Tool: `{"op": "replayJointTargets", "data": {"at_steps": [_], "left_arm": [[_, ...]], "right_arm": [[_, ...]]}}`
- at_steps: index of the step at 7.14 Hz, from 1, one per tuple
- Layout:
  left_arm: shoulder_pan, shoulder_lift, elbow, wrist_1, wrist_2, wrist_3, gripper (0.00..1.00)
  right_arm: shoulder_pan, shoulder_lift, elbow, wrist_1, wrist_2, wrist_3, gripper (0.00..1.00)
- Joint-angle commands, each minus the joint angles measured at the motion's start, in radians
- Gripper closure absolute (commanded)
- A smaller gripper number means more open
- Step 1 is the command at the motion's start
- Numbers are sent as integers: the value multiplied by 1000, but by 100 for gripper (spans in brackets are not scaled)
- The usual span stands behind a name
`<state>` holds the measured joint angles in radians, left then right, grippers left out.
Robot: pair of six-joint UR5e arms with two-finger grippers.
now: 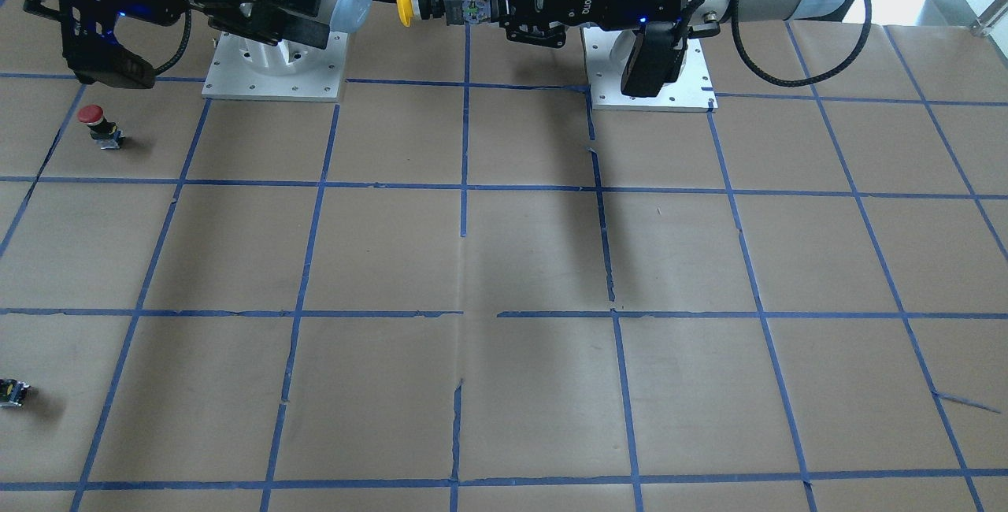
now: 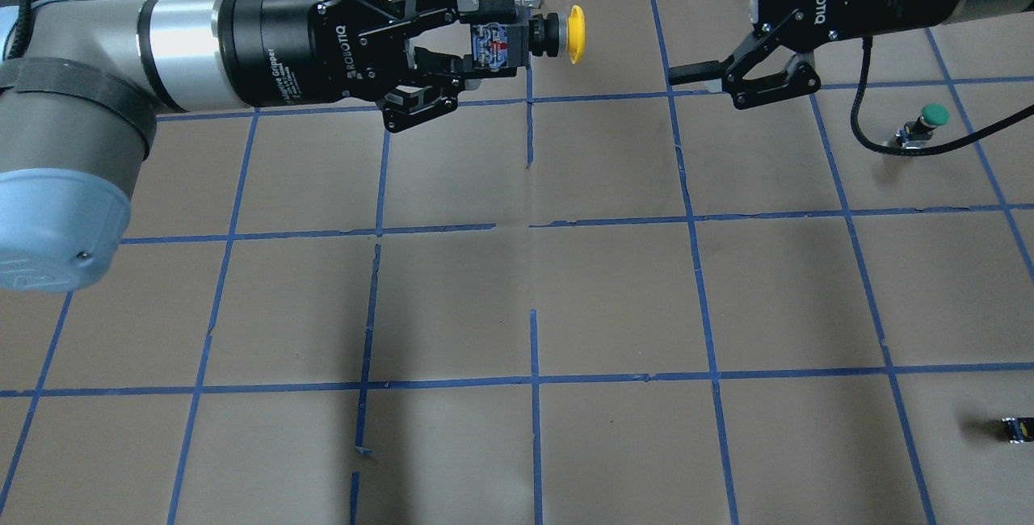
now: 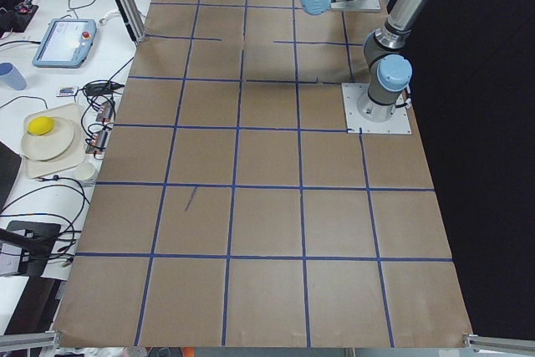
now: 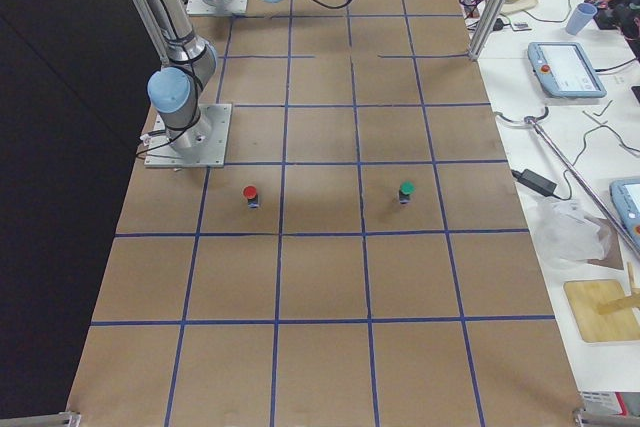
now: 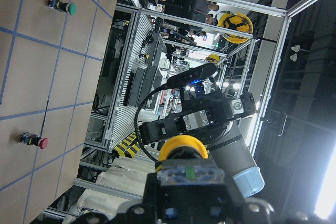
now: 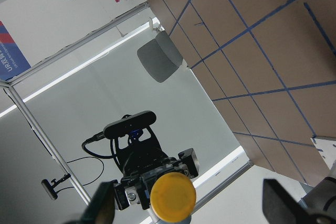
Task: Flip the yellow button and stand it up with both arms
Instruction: 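Hold the button up with the left gripper while the right gripper approaches its yellow cap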
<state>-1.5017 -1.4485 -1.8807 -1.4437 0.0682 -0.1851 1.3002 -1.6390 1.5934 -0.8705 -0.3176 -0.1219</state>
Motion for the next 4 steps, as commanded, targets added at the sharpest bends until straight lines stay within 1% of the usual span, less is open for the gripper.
{"op": "replayJointTargets", "data": {"at_steps": [1,2,4], "left_arm": [[-2,-1,0,2,-5,-1,82],[0,-1,0,2,-5,-1,82],[0,-1,0,2,-5,-1,82]], "right_arm": [[51,-7,14,42,50,7,1],[91,-8,16,44,78,4,1],[111,-10,16,44,80,5,1]]}}
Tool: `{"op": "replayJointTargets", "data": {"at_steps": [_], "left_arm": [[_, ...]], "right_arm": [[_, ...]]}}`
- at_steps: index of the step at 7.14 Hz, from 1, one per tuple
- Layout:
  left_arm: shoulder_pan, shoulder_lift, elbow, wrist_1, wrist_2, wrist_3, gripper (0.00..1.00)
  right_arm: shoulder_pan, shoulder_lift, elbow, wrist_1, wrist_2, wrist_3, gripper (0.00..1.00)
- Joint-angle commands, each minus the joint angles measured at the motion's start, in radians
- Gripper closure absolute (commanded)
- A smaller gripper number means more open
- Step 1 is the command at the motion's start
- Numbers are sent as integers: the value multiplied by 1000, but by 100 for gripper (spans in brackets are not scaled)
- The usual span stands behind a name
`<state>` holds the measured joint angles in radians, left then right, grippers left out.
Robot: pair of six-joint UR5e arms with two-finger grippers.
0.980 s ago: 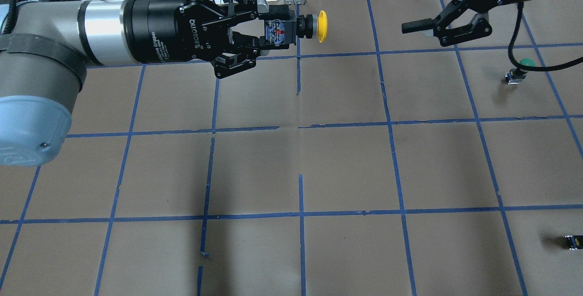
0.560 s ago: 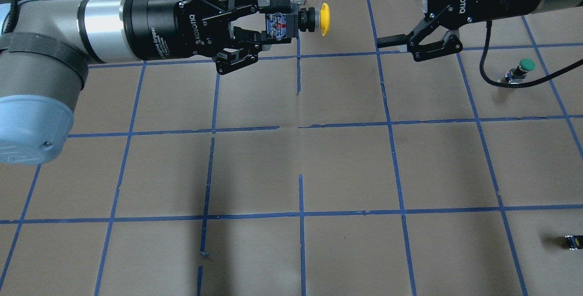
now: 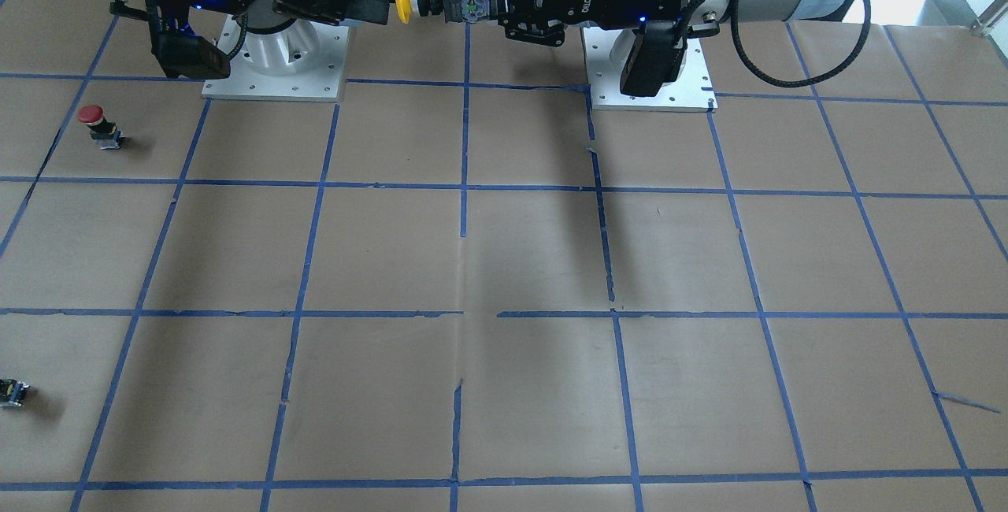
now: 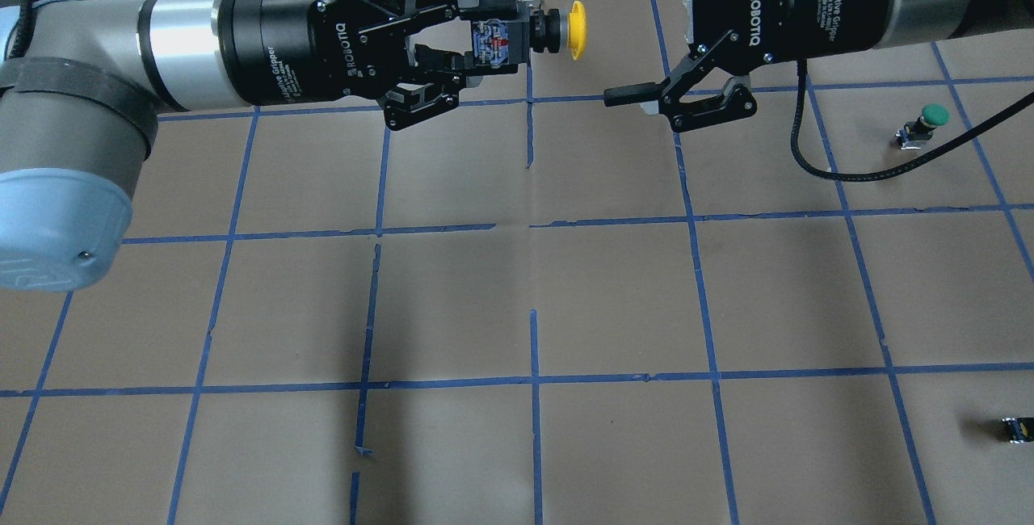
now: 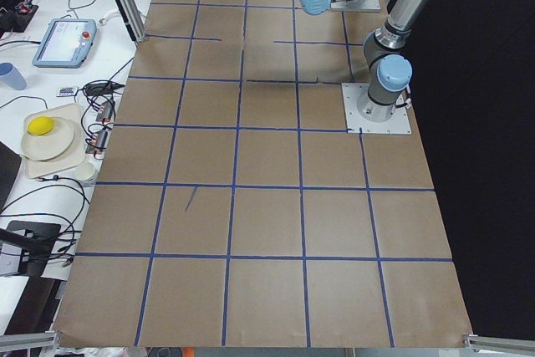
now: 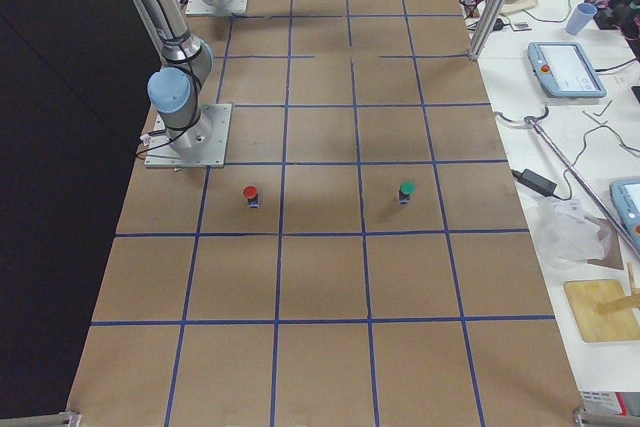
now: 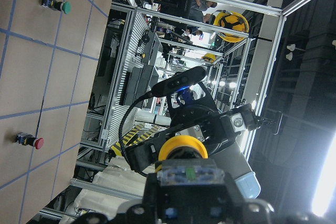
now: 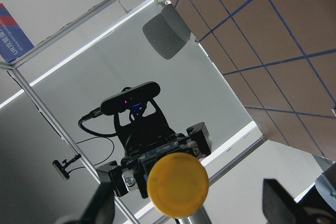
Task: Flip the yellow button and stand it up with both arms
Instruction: 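Hold the button up with the left gripper while the right gripper approaches its yellow cap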
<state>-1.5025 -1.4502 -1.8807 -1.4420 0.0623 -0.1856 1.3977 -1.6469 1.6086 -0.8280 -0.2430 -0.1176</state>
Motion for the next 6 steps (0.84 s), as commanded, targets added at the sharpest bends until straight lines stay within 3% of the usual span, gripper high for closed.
{"op": "replayJointTargets", "data": {"at_steps": [1,4,5,6], "left_arm": [[-1,2,0,0,1,2,82],[-1,4,-2,0,-1,3,82],[-1,4,-3,0,-1,3,82],[-1,4,-5,0,1,2,82]], "right_arm": [[20,-1,1,-3,13,-1,3],[20,1,-1,-13,21,-1,18],[20,2,-1,-11,22,1,40],[20,2,-1,-10,22,2,56]]}}
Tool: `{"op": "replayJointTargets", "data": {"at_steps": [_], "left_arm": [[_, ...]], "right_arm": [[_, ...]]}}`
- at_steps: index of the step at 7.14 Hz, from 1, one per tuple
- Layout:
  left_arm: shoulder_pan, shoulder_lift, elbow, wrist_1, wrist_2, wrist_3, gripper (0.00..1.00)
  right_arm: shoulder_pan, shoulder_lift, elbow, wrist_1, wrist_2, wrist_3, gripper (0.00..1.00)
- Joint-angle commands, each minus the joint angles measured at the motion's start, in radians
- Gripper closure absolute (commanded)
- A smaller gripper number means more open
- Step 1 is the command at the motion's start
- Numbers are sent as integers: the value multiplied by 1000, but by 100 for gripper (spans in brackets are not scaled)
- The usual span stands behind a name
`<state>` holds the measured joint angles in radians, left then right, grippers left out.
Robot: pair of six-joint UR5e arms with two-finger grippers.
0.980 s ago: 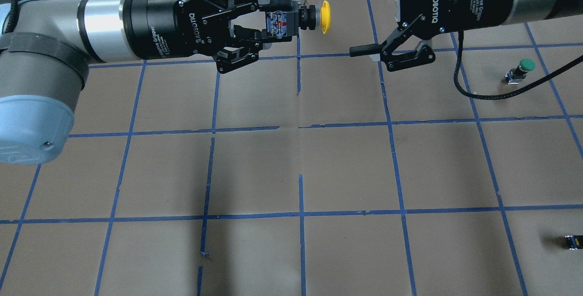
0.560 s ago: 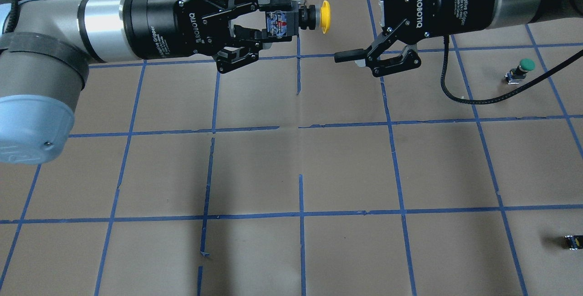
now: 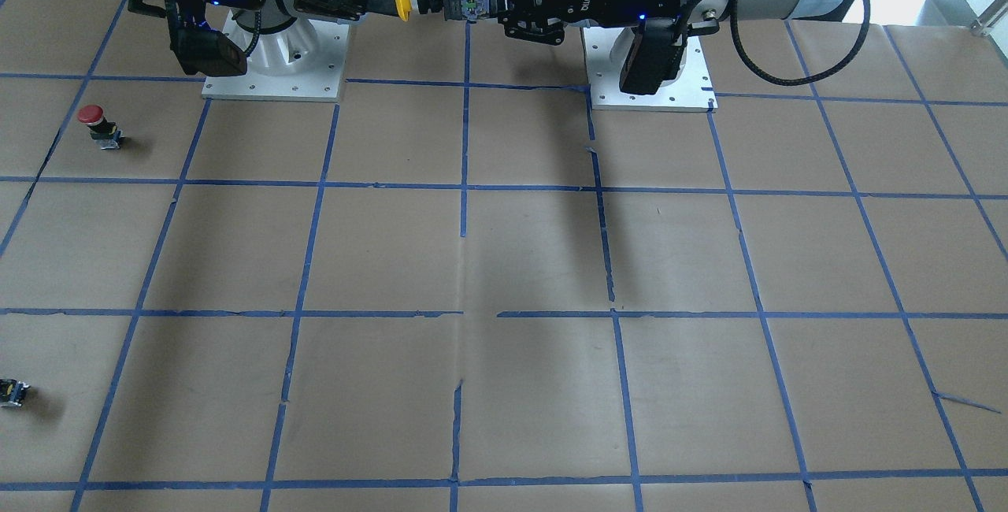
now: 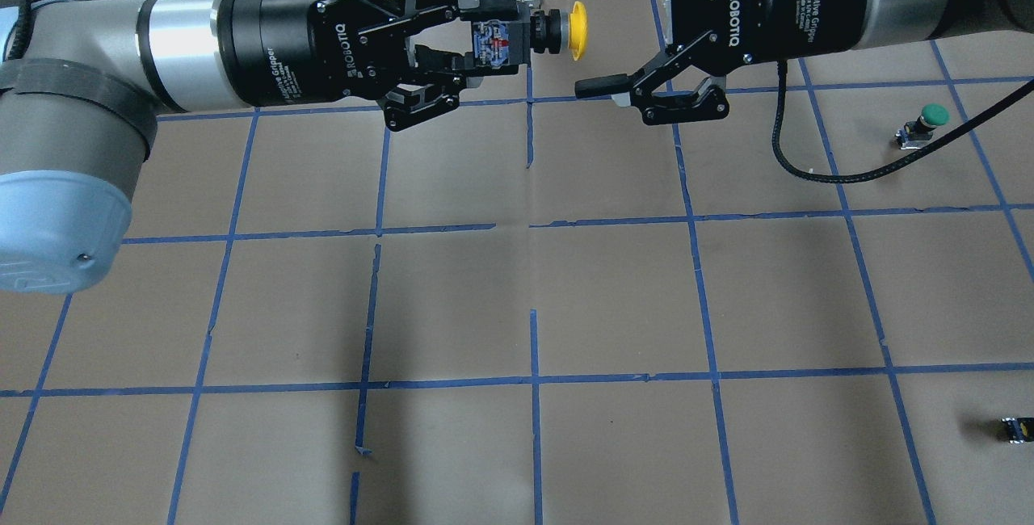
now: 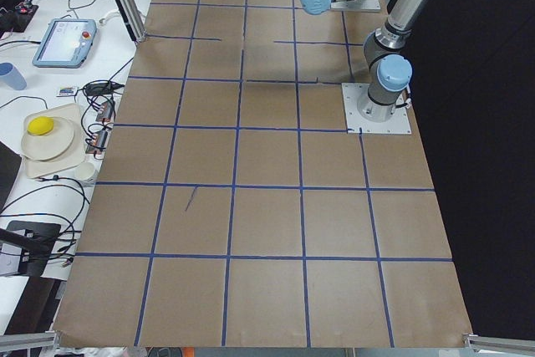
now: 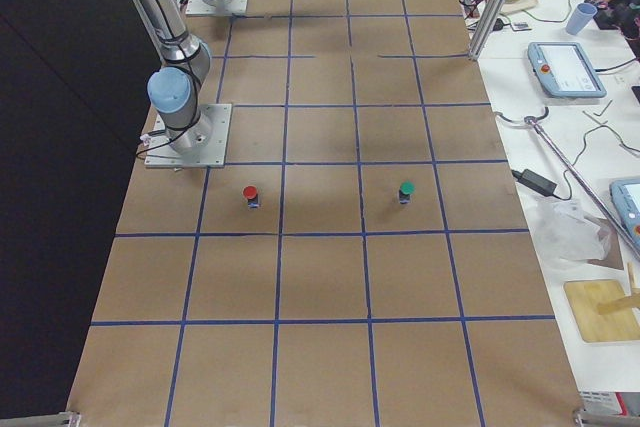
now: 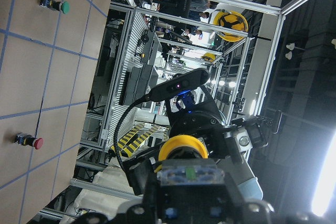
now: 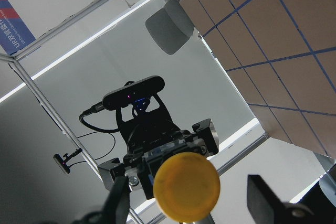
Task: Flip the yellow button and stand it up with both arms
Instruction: 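Hold the button up with the left gripper while the right gripper approaches its yellow cap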
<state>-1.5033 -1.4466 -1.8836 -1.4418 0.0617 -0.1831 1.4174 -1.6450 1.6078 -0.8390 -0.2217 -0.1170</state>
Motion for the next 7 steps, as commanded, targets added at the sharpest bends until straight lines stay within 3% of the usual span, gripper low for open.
{"op": "replayJointTargets", "data": {"at_steps": [1,2,7], "left_arm": [[0,-1,-3,0,1,-1,82],[0,3,3,0,1,-4,82],[0,11,-2,0,3,-3,82]], "right_arm": [[0,1,0,3,1,0,65],[0,1,0,0,1,-1,74],[-1,2,-2,-2,1,0,74]]}}
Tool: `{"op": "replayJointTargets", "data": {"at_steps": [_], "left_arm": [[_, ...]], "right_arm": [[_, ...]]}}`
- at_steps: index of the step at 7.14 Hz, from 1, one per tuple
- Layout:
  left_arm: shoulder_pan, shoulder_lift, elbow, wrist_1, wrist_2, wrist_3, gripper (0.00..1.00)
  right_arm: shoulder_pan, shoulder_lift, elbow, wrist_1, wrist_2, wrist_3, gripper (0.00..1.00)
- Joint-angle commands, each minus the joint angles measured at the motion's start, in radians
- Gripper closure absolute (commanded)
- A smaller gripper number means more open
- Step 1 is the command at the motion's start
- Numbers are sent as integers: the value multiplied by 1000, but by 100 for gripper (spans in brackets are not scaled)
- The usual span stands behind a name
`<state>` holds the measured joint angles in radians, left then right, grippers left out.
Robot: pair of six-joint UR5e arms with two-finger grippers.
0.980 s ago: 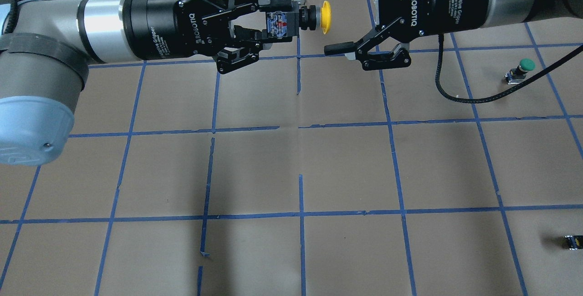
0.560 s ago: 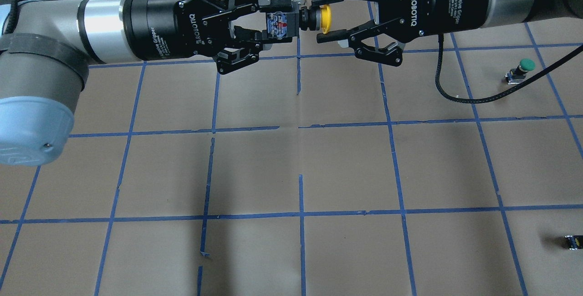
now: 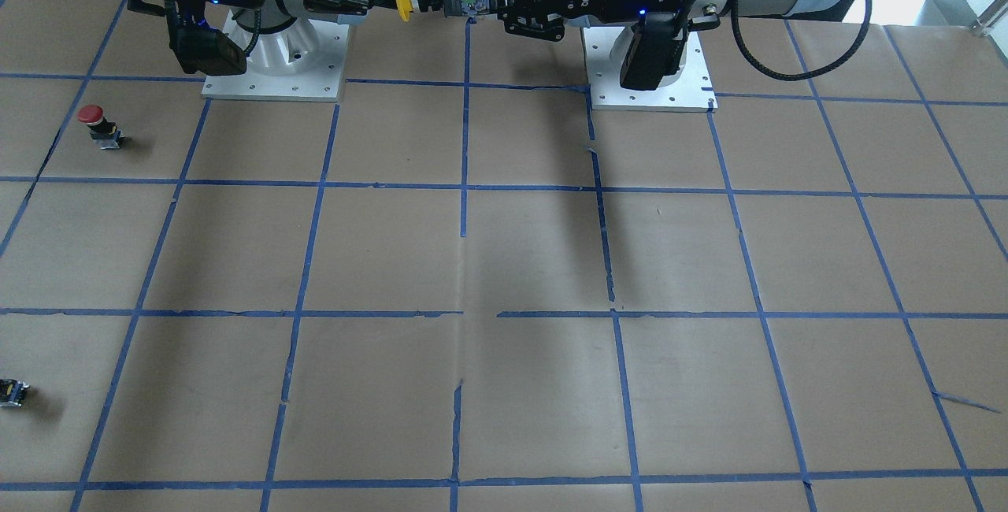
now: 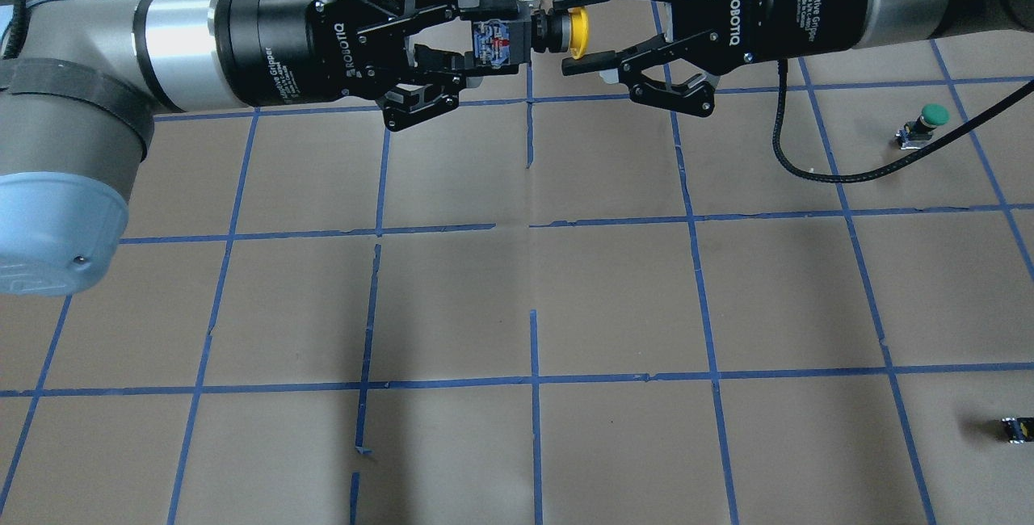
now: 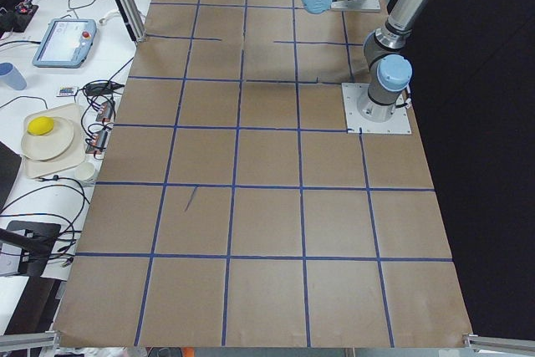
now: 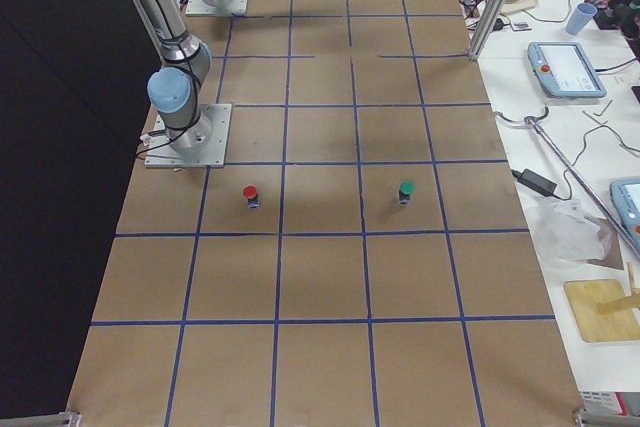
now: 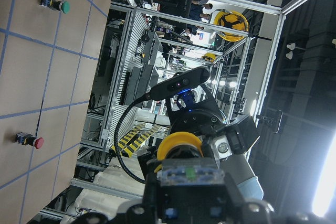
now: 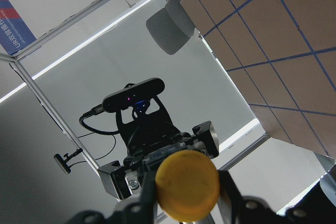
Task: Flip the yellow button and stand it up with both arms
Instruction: 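Close the right gripper on the yellow cap and open the left gripper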
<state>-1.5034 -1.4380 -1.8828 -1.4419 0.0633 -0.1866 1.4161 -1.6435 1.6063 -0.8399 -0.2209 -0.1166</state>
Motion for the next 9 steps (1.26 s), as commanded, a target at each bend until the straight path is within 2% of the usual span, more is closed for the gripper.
{"op": "replayJointTargets", "data": {"at_steps": [1,2,3,4,5,9], "left_arm": [[0,2,-4,0,1,-1,82],[0,1,2,0,0,-7,82],[0,1,2,0,1,-14,66],[0,2,2,0,9,-42,38],[0,4,2,2,10,-45,0],[2,-1,5,6,22,-42,0]], "right_arm": [[1,1,0,-2,0,2,74],[0,1,-5,-1,0,3,74],[0,2,-8,-1,0,3,74],[0,2,-8,-1,0,3,74],[0,2,-8,-1,0,3,74],[-11,2,-20,-17,-11,-9,74]]}}
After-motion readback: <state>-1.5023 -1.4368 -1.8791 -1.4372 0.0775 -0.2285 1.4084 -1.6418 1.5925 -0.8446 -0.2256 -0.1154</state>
